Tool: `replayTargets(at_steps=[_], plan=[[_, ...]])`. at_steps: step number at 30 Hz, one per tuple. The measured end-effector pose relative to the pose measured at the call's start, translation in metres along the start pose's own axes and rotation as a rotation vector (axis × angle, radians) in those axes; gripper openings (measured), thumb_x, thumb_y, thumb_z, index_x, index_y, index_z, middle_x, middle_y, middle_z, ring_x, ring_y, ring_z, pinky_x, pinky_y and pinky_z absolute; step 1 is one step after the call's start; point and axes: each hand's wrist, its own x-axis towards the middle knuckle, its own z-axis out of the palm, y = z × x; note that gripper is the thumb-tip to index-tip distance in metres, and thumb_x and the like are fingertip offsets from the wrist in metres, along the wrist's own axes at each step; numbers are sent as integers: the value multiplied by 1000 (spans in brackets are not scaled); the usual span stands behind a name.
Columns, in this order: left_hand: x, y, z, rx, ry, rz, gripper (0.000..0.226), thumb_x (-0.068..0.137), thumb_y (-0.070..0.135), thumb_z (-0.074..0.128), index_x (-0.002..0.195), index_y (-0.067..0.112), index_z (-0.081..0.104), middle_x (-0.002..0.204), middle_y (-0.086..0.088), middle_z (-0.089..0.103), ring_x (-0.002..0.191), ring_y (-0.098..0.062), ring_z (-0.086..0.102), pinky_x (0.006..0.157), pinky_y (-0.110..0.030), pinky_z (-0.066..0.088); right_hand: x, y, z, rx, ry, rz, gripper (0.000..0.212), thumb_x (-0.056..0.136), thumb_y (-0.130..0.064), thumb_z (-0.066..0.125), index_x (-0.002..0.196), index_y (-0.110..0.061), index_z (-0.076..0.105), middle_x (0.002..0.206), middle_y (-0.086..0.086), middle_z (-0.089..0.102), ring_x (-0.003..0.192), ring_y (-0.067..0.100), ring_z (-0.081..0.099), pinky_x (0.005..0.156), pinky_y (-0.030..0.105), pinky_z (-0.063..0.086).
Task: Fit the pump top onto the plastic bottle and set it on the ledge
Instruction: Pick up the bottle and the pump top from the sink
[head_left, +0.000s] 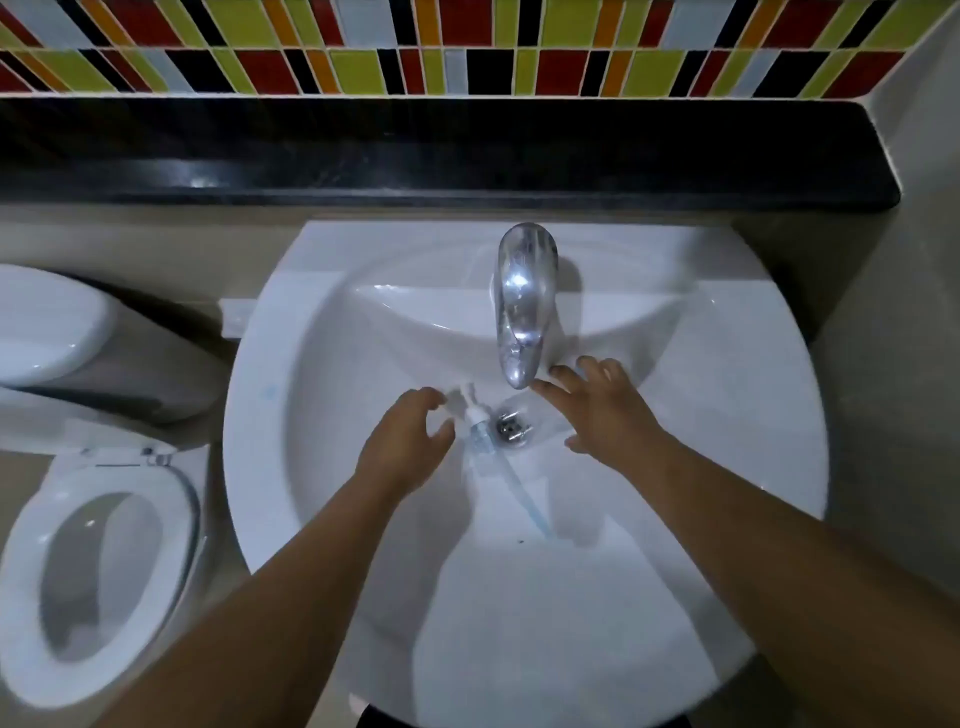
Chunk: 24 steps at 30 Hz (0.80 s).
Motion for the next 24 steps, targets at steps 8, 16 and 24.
replayTargets(at_steps=[8, 16, 24], plan=[[22, -3, 11, 457, -6, 440, 58, 64, -13, 77, 118, 7, 72, 120, -13, 71, 97, -48, 62, 71, -46, 55, -18, 12, -1, 52, 127, 19, 83, 41, -14, 90, 119, -14, 61, 108, 13, 64, 87, 37, 61, 69, 42, 52], [44, 0, 7, 726, -122, 705, 61, 55, 5, 93, 114, 12, 75, 119, -6, 74, 100, -47, 67, 78, -46, 55, -49, 27, -4, 126, 203, 63, 77, 54, -11, 80, 126, -17, 52, 118, 4, 63, 107, 35, 59, 75, 40, 54], [56, -6, 8, 765, -131, 847, 50, 65, 5, 89, 112, 14, 74, 112, -3, 74, 101, -44, 66, 78, -43, 53, -57, 27, -1, 216, 223, 40, 81, 55, -11, 86, 128, -15, 52, 124, 7, 62, 115, 34, 58, 82, 44, 55]])
